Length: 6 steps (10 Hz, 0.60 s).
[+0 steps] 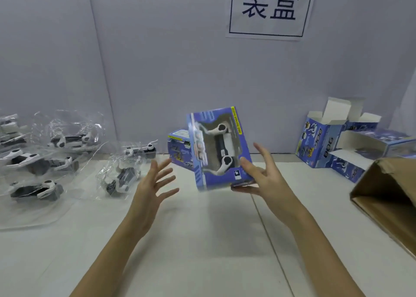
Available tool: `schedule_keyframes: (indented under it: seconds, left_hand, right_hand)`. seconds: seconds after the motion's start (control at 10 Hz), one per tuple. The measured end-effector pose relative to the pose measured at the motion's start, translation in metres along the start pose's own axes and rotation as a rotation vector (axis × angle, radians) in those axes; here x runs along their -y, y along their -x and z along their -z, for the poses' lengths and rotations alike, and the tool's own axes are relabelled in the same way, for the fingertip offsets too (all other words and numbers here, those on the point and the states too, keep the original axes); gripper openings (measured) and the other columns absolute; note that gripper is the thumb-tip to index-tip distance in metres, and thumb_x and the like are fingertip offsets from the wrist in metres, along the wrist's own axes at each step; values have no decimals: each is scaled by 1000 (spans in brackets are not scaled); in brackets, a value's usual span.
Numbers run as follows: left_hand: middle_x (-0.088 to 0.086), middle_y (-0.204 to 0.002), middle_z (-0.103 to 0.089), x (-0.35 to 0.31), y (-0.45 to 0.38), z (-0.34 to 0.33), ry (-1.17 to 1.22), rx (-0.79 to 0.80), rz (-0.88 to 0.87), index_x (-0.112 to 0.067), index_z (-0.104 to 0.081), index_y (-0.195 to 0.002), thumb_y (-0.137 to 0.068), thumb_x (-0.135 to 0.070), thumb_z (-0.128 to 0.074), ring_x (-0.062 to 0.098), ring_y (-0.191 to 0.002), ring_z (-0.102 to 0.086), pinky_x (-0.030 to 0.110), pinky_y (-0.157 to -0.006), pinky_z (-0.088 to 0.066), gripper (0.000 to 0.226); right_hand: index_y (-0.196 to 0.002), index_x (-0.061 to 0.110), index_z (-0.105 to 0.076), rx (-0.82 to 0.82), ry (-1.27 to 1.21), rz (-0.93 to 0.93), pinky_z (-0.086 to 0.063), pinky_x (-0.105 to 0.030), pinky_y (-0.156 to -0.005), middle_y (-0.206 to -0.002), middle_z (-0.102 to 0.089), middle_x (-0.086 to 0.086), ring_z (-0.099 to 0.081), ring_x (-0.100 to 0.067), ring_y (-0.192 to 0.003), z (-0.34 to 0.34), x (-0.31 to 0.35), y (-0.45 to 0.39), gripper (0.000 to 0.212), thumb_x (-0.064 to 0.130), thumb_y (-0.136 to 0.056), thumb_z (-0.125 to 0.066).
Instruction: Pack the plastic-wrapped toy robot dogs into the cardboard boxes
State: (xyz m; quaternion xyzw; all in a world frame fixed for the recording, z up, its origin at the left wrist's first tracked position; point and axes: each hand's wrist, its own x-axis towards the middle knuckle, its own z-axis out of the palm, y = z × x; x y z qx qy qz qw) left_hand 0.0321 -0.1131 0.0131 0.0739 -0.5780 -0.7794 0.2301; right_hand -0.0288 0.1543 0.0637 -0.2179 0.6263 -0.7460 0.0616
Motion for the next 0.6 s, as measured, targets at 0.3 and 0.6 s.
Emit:
schedule_keyframes:
  seconds: [0.3,0.6]
  left_hand:
    - [20,-108,-76,6,2,-4,-151,120,10,-4,-77,-108,-99,-58,-45,31,-89,-72,53,-89,-55,64]
    - [16,-102,-77,9,5,-13,-252,152,22,-12,-83,-99,-96,-60,-48,30,-85,-73,47,-80,-57,60]
  right_hand:
    - [-136,6,-51,-1107,-631,483,-61,-27,-89,-136,-63,-6,-71,-16,-115,98,30,12,64,31,-87,-85]
    - [-121,12,-60,-804,-291,93,-60,-26,-71,-105,-71,-6,-70,-17,-85,85,7,-18,28,17,-97,-73]
